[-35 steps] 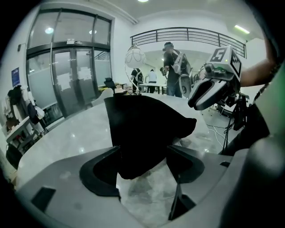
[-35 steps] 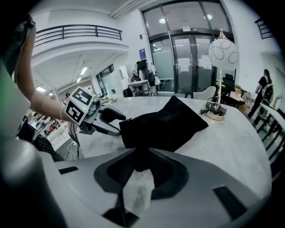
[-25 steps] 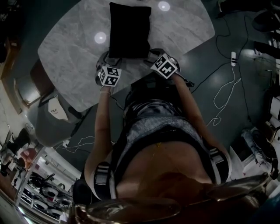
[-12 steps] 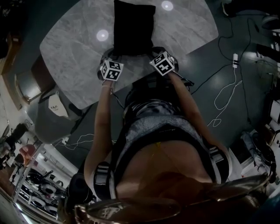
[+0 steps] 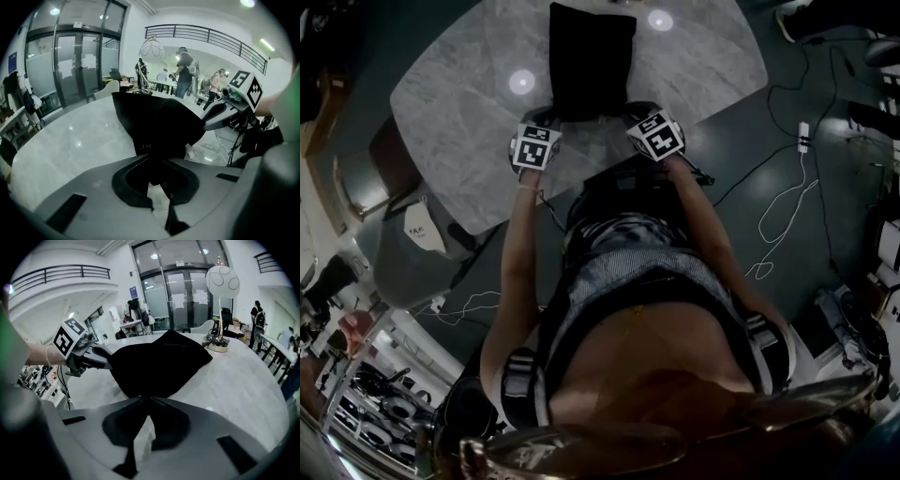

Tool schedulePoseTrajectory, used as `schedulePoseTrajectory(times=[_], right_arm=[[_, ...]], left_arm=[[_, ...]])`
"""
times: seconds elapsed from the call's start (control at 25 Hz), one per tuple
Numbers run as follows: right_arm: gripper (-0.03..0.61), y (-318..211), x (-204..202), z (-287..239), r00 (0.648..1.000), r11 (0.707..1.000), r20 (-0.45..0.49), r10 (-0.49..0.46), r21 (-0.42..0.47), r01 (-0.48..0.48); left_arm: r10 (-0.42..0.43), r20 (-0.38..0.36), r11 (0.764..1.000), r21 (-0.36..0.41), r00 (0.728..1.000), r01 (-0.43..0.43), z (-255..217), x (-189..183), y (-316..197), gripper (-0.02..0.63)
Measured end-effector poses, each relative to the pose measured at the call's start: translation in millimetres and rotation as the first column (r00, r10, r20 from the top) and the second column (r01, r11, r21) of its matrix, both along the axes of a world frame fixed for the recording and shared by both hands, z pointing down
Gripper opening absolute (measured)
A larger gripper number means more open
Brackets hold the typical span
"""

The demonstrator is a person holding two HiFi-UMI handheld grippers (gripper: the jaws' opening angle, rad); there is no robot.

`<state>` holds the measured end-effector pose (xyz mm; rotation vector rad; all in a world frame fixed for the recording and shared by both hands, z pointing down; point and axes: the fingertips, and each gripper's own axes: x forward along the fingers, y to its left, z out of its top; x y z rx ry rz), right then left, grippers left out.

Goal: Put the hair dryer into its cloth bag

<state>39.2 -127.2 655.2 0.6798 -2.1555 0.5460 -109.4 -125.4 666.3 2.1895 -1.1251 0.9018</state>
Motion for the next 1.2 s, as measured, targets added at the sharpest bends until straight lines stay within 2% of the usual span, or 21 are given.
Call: schedulePoseTrajectory(times=[0.12, 0.24, 0.44, 0.6, 0.8, 1.0, 1.2], right_arm=[[0.071, -1.8, -4.5, -13.7, 0.997, 1.000, 0.071, 0.028, -0.015, -0.027], [0.069, -7.6, -5.2, -29.5, 0.984, 0.996, 0.161, 0.077, -0.046, -0.070], [0.069, -17.6, -4.6, -58.2, 0.948, 0.990, 0.288, 0.138, -0.070, -0.122], [0.069, -23.7, -4.6, -76.3, 0.930, 0.989, 0.336, 0.148, -0.067, -0.133], [0.069, -31.3, -8.5, -105.7, 0.903, 0.988, 0.399, 0.157, -0.057, -0.147], [0.069, -38.1, -13.3, -132.1, 0.906, 0.991, 0.408, 0.114, 0.013, -0.131], [0.069, -40.8, -13.3, -156.2, 0.899, 0.991, 0.431, 0.082, 0.063, -0.121]], left_arm=[[-0.055, -0.114, 0.998, -0.044, 0.992, 0.051, -13.2, 0.9, 0.5, 0.012], [-0.127, -0.237, 0.989, -0.099, 0.963, 0.106, -30.4, 4.5, -2.2, 0.012], [-0.188, -0.380, 0.979, -0.144, 0.906, 0.143, -59.5, 9.9, -6.5, 0.014], [-0.175, -0.409, 0.982, -0.132, 0.896, 0.132, -80.3, 12.8, -8.5, 0.012], [-0.191, -0.491, 0.981, -0.112, 0.850, 0.156, -113.7, 8.3, -15.0, 0.012], [-0.168, -0.481, 0.986, -0.074, 0.861, 0.151, -139.0, 3.6, -18.3, 0.012], [-0.161, -0.493, 0.987, -0.058, 0.855, 0.152, -162.0, 3.3, -21.1, 0.012]])
